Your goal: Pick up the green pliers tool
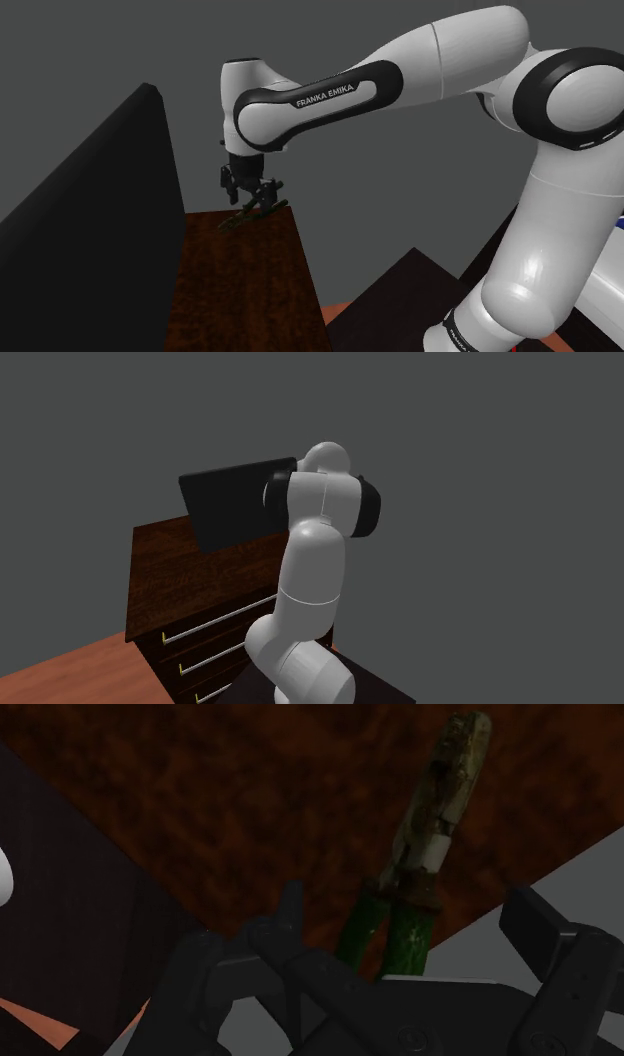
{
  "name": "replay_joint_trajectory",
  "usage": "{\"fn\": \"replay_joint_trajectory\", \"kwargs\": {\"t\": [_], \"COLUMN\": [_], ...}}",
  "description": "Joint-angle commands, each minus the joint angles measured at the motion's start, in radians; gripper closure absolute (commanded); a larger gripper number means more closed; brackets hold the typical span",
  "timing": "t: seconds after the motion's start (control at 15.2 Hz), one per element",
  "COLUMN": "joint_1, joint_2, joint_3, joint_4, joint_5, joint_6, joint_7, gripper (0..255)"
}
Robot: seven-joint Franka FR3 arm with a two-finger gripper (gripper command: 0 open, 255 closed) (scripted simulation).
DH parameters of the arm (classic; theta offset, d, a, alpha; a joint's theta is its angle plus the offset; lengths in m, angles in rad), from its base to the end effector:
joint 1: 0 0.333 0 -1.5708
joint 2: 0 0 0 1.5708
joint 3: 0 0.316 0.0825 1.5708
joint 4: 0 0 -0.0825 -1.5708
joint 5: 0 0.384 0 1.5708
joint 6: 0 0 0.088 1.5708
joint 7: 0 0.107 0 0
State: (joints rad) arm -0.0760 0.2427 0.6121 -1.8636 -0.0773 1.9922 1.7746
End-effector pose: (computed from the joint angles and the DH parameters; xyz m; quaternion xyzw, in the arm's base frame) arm 0.5284 0.2872 0.4032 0.8206 -0.5695 -0.0456 0.0172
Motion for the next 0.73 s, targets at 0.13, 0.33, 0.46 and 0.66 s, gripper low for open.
{"fn": "replay_joint_trajectory", "kwargs": {"t": [0.13,0.33,0.46,0.66], "joint_1": [0.001,0.002,0.003,0.000], "joint_2": [0.010,0.014,0.013,0.009], "joint_3": [-0.002,-0.003,-0.002,-0.002], "joint_4": [0.000,0.001,0.001,-0.004], "joint_5": [-0.005,-0.007,-0.007,-0.004], "joint_6": [0.007,0.009,0.008,0.009], "joint_7": [0.002,0.003,0.005,0.002], "gripper": [255,255,255,255]}}
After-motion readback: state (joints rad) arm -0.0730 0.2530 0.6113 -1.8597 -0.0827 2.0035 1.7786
